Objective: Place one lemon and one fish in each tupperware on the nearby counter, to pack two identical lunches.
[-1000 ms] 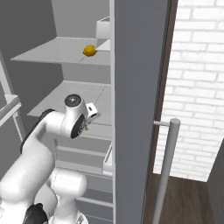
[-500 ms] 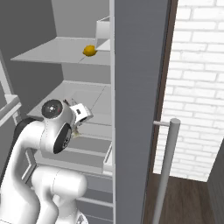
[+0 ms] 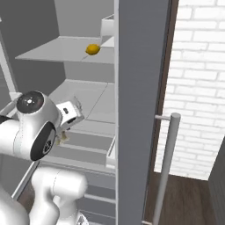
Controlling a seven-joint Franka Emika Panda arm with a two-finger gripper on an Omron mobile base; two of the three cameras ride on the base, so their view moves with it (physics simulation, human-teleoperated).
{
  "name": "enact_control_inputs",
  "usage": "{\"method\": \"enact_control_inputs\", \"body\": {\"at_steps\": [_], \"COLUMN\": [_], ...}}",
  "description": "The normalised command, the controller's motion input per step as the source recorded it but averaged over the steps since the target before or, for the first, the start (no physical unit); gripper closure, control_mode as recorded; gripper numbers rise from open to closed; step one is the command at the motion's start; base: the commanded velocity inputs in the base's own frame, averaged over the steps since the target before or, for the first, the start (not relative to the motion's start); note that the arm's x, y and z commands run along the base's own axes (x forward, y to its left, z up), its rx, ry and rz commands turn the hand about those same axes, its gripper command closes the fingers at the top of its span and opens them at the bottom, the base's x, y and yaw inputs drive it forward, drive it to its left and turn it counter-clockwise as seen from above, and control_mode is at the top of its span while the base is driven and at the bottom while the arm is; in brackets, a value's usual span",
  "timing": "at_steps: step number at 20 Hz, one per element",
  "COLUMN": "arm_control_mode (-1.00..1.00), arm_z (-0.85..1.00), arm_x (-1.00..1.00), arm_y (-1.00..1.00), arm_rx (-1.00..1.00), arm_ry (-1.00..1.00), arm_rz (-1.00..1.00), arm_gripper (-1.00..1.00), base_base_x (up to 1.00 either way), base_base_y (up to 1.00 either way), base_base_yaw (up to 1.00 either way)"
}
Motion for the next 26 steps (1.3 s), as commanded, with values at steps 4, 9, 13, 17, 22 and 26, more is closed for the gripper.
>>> {"method": "enact_control_inputs", "body": {"at_steps": [4,9,13,17,22,26], "arm_control_mode": [1.00,1.00,1.00,1.00,1.00,1.00], "arm_z": [0.00,0.00,0.00,0.00,0.00,0.00], "arm_x": [0.00,0.00,0.00,0.00,0.00,0.00], "arm_y": [0.00,0.00,0.00,0.00,0.00,0.00], "arm_rx": [0.00,0.00,0.00,0.00,0.00,0.00], "arm_ry": [0.00,0.00,0.00,0.00,0.00,0.00], "arm_rz": [0.00,0.00,0.00,0.00,0.00,0.00], "arm_gripper": [1.00,1.00,1.00,1.00,1.00,1.00], "base_base_x": [-1.00,-1.00,-1.00,-0.54,0.11,0.91], "base_base_y": [0.00,0.25,0.48,0.83,0.98,0.73], "base_base_yaw": [0.04,0.08,0.26,0.53,0.71,0.56]}}
